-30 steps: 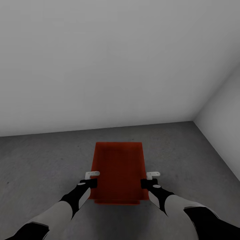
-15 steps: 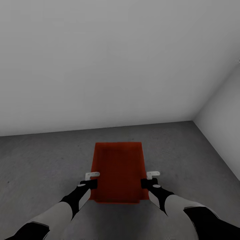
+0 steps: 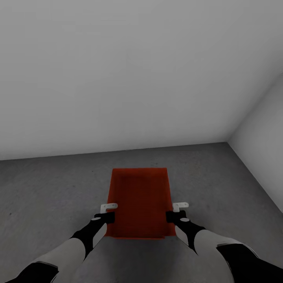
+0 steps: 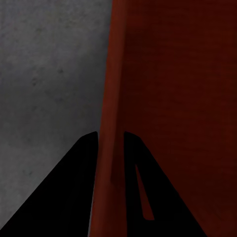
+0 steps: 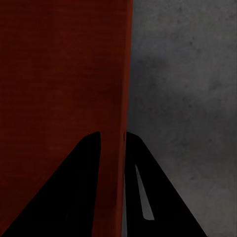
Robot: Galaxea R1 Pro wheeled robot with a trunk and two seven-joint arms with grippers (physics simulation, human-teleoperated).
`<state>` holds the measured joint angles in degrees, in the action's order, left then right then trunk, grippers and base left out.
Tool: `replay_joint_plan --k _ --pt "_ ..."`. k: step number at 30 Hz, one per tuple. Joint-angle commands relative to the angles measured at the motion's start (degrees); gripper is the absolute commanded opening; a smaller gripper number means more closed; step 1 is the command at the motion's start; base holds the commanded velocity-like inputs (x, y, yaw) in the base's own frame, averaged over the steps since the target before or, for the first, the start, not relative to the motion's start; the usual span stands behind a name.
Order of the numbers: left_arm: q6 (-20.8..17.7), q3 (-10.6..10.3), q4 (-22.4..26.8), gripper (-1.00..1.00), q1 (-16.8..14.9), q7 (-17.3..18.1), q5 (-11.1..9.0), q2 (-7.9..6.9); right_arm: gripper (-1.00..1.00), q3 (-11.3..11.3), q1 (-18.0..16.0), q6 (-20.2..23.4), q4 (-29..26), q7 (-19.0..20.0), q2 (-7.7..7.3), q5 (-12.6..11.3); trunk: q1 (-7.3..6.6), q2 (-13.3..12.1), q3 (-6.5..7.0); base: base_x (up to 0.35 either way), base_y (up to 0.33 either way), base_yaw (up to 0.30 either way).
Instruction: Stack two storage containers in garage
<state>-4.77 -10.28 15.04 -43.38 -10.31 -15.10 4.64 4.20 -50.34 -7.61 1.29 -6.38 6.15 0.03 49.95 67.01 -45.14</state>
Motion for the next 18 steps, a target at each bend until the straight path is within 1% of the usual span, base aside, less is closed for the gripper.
replay_joint_plan --k 1,18 --pt "-0.4 2.4 3.4 -1.0 0.0 -0.8 -0.2 -0.07 -1.0 -1.5 0.0 -0.3 0.3 -0.3 -0.87 -1.0 0.0 0.0 -0.04 0.0 0.0 0.0" --pt "-0.4 2.3 3.2 -1.0 0.0 -0.8 -0.2 0.0 -1.0 -1.5 0.0 -0.3 0.3 -0.4 -0.87 -1.0 0.0 0.0 -0.04 0.0 0.0 0.0"
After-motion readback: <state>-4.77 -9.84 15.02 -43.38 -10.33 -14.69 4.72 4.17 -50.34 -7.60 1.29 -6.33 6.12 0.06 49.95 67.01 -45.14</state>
